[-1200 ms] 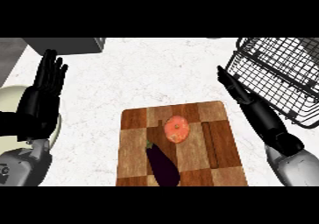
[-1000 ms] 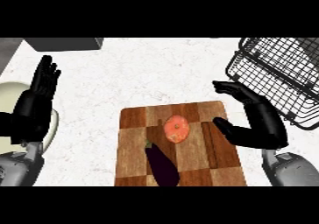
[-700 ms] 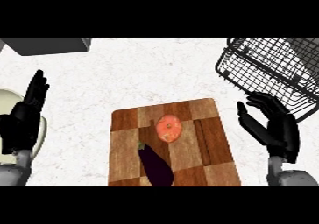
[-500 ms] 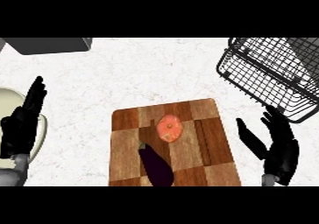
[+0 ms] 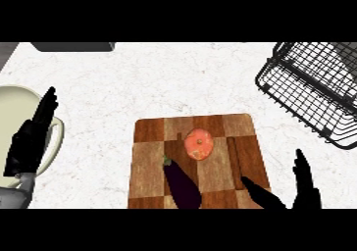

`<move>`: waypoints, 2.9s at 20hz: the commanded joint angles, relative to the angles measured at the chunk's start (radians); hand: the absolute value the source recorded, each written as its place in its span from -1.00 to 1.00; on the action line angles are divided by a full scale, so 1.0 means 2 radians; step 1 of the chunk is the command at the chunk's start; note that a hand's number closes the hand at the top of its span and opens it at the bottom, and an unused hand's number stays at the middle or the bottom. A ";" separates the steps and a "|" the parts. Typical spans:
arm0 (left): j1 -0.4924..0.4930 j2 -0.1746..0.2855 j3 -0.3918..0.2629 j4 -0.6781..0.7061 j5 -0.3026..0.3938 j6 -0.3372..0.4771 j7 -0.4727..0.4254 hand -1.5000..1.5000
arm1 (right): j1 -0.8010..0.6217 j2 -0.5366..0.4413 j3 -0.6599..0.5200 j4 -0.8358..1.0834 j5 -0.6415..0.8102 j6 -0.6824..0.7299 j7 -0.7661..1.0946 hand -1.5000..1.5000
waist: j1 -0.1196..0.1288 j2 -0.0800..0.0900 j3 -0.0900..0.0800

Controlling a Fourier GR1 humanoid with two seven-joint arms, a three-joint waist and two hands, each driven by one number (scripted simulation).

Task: Pick the squash from the cutting board and place it in the tiered basket

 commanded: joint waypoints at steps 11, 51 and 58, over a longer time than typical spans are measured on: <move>-0.041 -0.001 0.005 0.019 0.005 -0.024 0.006 0.00 | -0.172 -0.015 0.013 -0.094 0.158 0.242 0.461 -1.00 | 0.020 0.000 0.002; -0.029 -0.037 0.013 0.043 -0.021 -0.027 -0.015 0.00 | -0.311 0.090 0.008 0.136 0.194 0.330 0.510 -1.00 | 0.016 -0.003 0.005; -0.026 -0.040 0.014 0.048 -0.030 -0.025 -0.016 0.00 | -0.310 0.090 0.001 0.144 0.171 0.325 0.510 -1.00 | 0.012 -0.004 0.005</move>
